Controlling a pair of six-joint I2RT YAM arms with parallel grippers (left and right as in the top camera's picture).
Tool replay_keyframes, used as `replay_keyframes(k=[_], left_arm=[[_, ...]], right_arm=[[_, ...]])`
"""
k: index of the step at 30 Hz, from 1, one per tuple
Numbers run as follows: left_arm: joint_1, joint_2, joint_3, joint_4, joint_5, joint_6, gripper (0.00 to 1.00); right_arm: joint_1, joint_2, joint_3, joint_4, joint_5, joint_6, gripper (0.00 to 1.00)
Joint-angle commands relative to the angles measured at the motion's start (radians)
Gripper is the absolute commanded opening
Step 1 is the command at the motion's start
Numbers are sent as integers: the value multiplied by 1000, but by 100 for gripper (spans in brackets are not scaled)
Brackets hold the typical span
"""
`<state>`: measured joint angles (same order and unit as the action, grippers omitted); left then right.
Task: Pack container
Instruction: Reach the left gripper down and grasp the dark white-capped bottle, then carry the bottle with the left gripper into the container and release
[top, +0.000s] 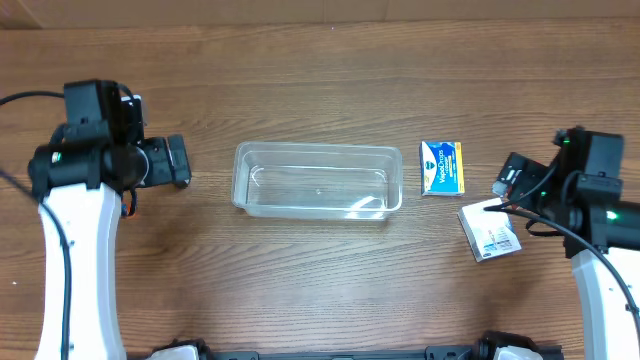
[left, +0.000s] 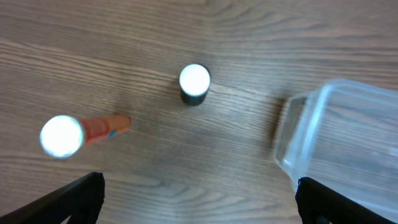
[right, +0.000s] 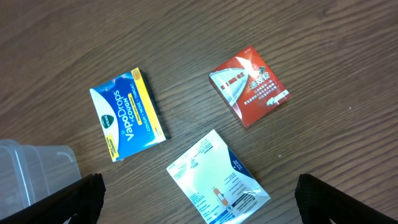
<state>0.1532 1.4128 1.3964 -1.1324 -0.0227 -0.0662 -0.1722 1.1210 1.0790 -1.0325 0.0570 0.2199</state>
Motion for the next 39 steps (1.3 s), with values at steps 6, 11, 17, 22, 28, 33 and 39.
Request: replay_keyframes(k=[6, 11, 17, 22, 28, 33, 39], left_arm=[[11, 242, 21, 117, 43, 131, 100], [11, 353, 21, 169, 42, 201, 100], [11, 424, 20, 192, 38, 201, 93], [11, 427, 20, 235, 11, 201, 73], [11, 427, 20, 232, 11, 201, 59], [11, 427, 20, 210, 11, 200, 44], [11, 427, 21, 190, 11, 200, 27]], right_arm=[[-41, -5, 35, 8, -60, 20, 100], [-41, 14, 35, 8, -60, 20, 100], [-41, 49, 35, 9, -60, 20, 100], [-41, 68, 35, 9, -60, 20, 100], [-41, 68, 35, 13, -60, 20, 100], [-41, 68, 35, 13, -60, 20, 100], [-41, 68, 35, 13, -60, 20, 100]])
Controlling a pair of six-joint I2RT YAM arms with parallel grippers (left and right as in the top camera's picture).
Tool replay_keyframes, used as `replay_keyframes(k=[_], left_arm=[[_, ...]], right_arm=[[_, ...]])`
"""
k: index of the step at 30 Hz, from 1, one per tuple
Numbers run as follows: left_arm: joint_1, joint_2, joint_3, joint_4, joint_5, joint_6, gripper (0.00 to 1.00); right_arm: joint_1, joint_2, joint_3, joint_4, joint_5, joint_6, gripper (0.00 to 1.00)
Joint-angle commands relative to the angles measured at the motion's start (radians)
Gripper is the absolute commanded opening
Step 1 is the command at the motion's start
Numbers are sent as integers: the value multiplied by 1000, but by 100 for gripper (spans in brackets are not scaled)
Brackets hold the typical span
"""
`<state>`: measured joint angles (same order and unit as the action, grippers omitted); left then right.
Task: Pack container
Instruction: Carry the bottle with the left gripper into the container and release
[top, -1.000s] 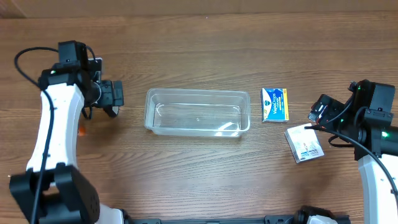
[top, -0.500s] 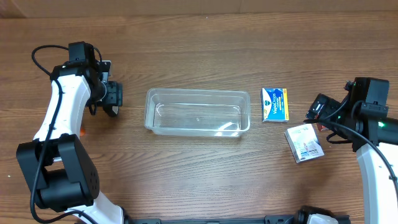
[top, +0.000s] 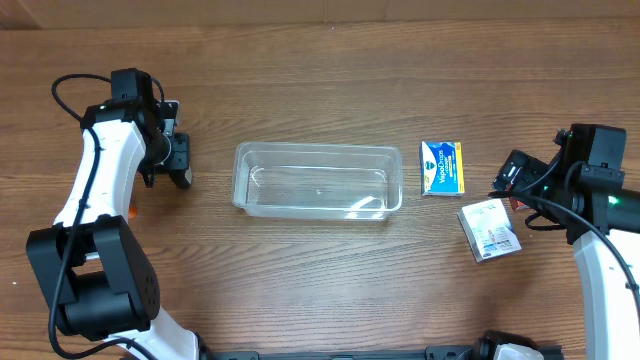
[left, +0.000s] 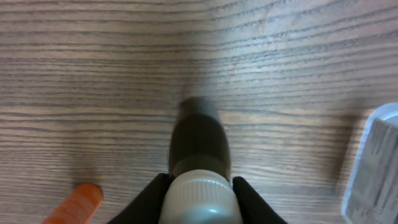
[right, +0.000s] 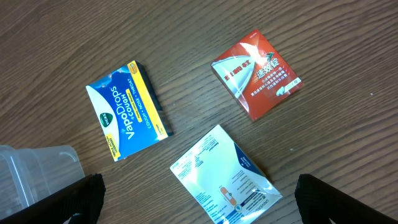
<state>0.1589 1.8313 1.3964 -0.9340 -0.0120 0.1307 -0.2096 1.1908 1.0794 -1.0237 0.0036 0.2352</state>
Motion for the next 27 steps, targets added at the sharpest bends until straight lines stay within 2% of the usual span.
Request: replay_keyframes(k=[1, 7, 10, 13, 17, 21, 24, 27], left_arm=[[5, 9, 21, -7, 1, 3, 23], [-12, 2, 65, -43, 4, -44, 5], [-37, -8, 203, -205, 16, -119, 4], [-100, -14, 462, -459, 135, -173, 4], [-216, -14, 629, -585, 143, -246, 4], [-336, -8, 618, -587, 144, -296, 4], [-414, -6, 525, -557, 143, -305, 4], [-430, -6, 422, -500, 143, -325, 4]], right_arm=[[-4, -2, 34, 4, -6, 5, 100], [-4, -2, 34, 4, -6, 5, 100], [-4, -2, 34, 4, -6, 5, 100], [-4, -2, 34, 4, -6, 5, 100], [-4, -2, 34, 3, -7, 5, 100], [-4, -2, 34, 4, -17, 5, 100], [-4, -2, 34, 4, -25, 5, 100], [-4, -2, 34, 4, -25, 5, 100]])
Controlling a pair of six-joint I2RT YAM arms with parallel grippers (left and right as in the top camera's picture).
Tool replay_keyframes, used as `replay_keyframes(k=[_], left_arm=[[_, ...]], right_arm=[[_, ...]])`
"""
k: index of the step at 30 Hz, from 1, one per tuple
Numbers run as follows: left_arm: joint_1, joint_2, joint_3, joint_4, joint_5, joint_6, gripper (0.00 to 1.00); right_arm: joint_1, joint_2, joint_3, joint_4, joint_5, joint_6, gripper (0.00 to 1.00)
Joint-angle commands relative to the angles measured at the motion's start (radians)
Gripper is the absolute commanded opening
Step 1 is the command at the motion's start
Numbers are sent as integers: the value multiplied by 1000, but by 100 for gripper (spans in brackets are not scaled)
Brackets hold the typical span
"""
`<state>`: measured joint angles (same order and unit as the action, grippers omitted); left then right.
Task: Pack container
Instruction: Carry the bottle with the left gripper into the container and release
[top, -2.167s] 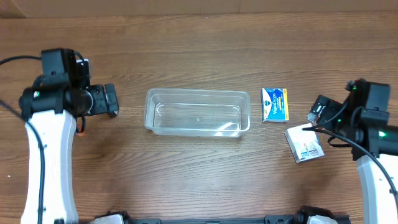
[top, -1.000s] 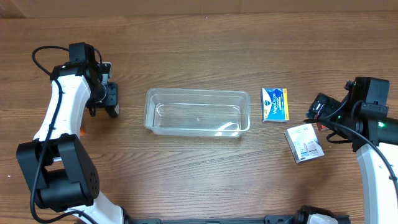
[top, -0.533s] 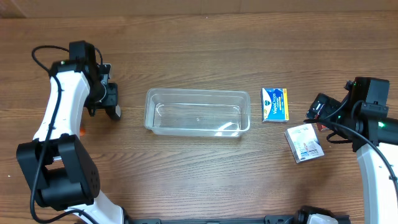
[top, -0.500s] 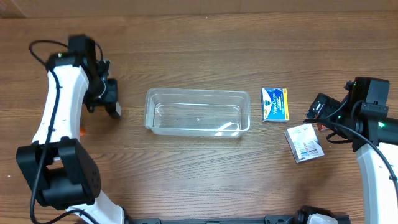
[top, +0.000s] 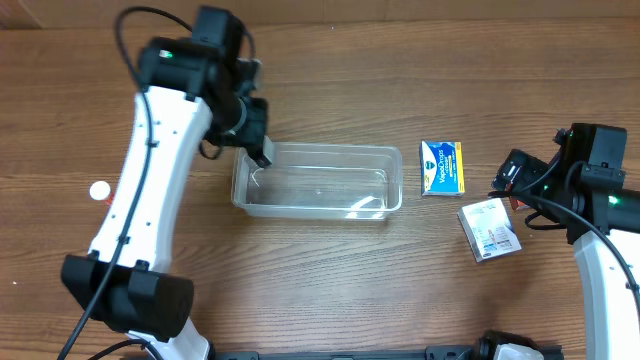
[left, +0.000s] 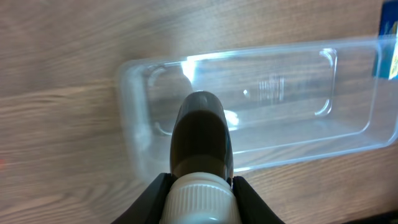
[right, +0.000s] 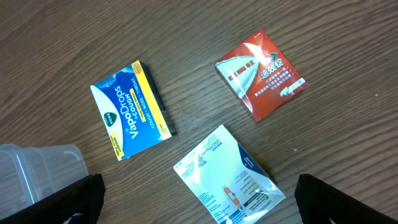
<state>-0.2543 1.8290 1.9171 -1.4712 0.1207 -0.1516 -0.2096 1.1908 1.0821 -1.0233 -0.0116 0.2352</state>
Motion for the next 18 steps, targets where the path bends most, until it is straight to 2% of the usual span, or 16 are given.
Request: replay_keyframes(k=[1, 5, 12, 18], left_arm=[[-16, -4, -134, 61, 10, -50, 4], [4, -3, -278, 196, -15, -52, 4], [14, -3, -334, 307, -250, -59, 4], [11, -2, -334, 391, -222, -58, 5]], right_arm=[[-4, -2, 32, 3, -10, 5, 100], [-4, -2, 32, 3, -10, 5, 100], [-4, -2, 32, 3, -17, 5, 100], [-4, -2, 32, 3, -17, 5, 100]])
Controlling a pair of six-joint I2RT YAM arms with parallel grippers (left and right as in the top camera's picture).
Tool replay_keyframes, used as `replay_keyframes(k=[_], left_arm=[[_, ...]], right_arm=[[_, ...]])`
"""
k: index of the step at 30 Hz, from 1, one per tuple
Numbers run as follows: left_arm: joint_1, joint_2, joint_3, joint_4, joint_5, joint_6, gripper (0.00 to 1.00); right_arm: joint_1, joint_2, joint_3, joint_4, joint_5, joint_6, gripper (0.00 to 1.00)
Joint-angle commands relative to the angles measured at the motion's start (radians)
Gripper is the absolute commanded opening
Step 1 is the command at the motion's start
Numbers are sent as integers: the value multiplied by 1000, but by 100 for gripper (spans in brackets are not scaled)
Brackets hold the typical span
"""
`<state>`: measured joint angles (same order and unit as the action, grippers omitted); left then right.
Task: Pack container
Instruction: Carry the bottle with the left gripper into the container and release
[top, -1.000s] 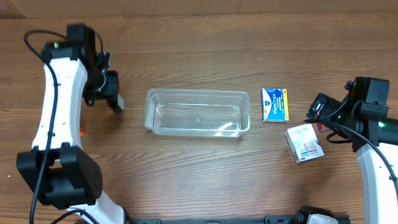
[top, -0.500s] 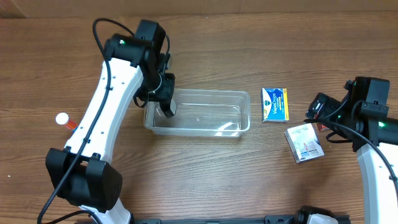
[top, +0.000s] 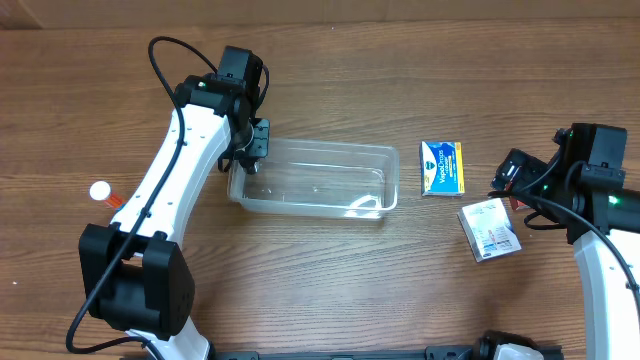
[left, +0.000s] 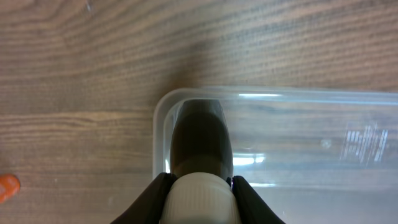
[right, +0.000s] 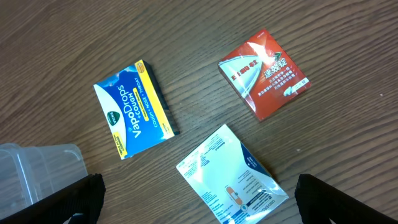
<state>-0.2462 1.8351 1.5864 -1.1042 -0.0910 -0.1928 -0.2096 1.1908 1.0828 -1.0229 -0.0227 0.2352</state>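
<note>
My left gripper (top: 250, 152) is shut on a dark bottle (left: 200, 140) by its white cap (left: 199, 200). The bottle hangs just inside the left end of the clear plastic container (top: 320, 146), whose rim (left: 159, 118) curves round it. My right gripper (right: 198, 190) is open wide above a white bandage box (right: 233, 180), with nothing between its fingers. A blue VapoDrops box (right: 135, 109) and a red box (right: 264, 74) lie near it. The overhead view shows the blue box (top: 442, 167) and the white box (top: 490, 230); the red one is hidden under my right arm.
An orange tube with a white cap (top: 103, 193) lies on the wooden table far to the left; its orange tip (left: 7, 186) shows in the left wrist view. The blue box sits just right of the container's right end.
My left gripper, still shut on the bottle, has moved from above the container's back left part down to its left end. The container has shifted slightly. The right arm has not moved.
My left gripper was open above the upright bottle and the orange tube at the table's left. Then it was shut on the bottle there, then held it over the container, and now holds it low at the left end. My right gripper stayed open over the boxes.
</note>
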Motion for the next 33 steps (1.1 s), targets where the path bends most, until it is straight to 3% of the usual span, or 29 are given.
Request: replay_keyframes(k=[1, 13, 19, 22, 25, 33], left_arm=[[3, -7, -4, 27, 0, -17, 5], [3, 92, -49, 72, 35, -8, 8], [4, 127, -48, 125, 29, 14, 15], [4, 127, -48, 127, 29, 14, 33], [4, 127, -44, 120, 29, 14, 61], [3, 126, 96, -22, 33, 13, 65]], right_arm=[[-4, -2, 31, 3, -5, 5, 100], [-4, -2, 31, 3, -6, 5, 100], [-4, -2, 31, 3, -6, 5, 100], [-4, -2, 31, 3, -6, 5, 100], [-4, -2, 31, 3, -6, 5, 100], [-4, -2, 31, 3, -6, 5, 100]])
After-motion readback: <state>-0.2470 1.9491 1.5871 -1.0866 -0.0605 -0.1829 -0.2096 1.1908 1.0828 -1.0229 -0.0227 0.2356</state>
